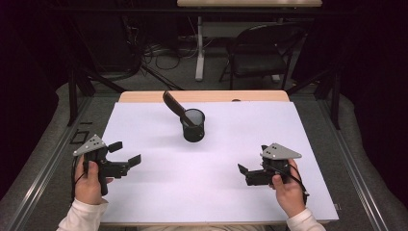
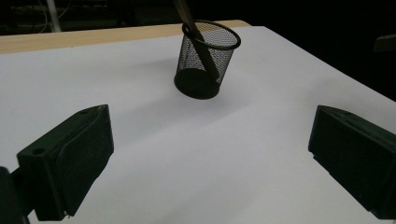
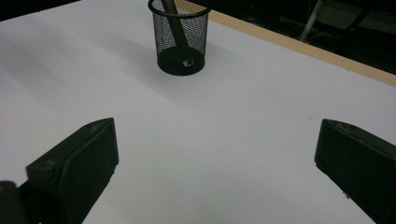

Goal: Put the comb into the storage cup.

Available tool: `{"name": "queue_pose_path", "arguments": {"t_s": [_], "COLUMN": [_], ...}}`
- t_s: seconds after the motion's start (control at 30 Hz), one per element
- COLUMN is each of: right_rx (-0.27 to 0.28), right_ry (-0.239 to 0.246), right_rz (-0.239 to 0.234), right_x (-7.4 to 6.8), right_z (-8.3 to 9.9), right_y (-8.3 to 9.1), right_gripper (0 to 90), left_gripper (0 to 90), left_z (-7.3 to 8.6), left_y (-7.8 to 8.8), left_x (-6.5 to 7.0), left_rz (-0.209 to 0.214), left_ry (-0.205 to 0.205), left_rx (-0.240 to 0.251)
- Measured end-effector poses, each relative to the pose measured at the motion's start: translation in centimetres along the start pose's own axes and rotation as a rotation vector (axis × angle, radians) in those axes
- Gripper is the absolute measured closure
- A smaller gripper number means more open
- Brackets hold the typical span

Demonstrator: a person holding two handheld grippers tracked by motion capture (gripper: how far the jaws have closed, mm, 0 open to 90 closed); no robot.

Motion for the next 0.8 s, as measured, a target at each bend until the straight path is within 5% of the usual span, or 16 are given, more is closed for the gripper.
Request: {"name": "queue_pose_path", "arguments": {"t_s": [0.3,0.8], "right_rx": [-0.001,0.001], "right_ry": [-0.034,-0.061], "right_rz": [0.034,0.057], "right_x": [1.2,2.1], "right_z": [1.7,3.5], "right_y": [0.2,-0.1], "right_gripper": [0.0,0.0], "left_gripper": [0.3,0.3], "left_z": [1.7,3.4], "left_y": [-0.7,-1.6], "left_x": [-0.3,-0.7], "left_rz": [-0.036,-0.032], "left_ry": [-0.016,0.001], "left_rx": [0.002,0.022]}}
Point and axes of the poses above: each handheld gripper's, and its own axes: y roughly backward along the jaws, z roughly out of its underside, x roughly to its right, the point moved 3 cm from there along -y, roughly forward along the jaws, and after that the axes turned 15 degrees about -z, right-handed, at the moved point
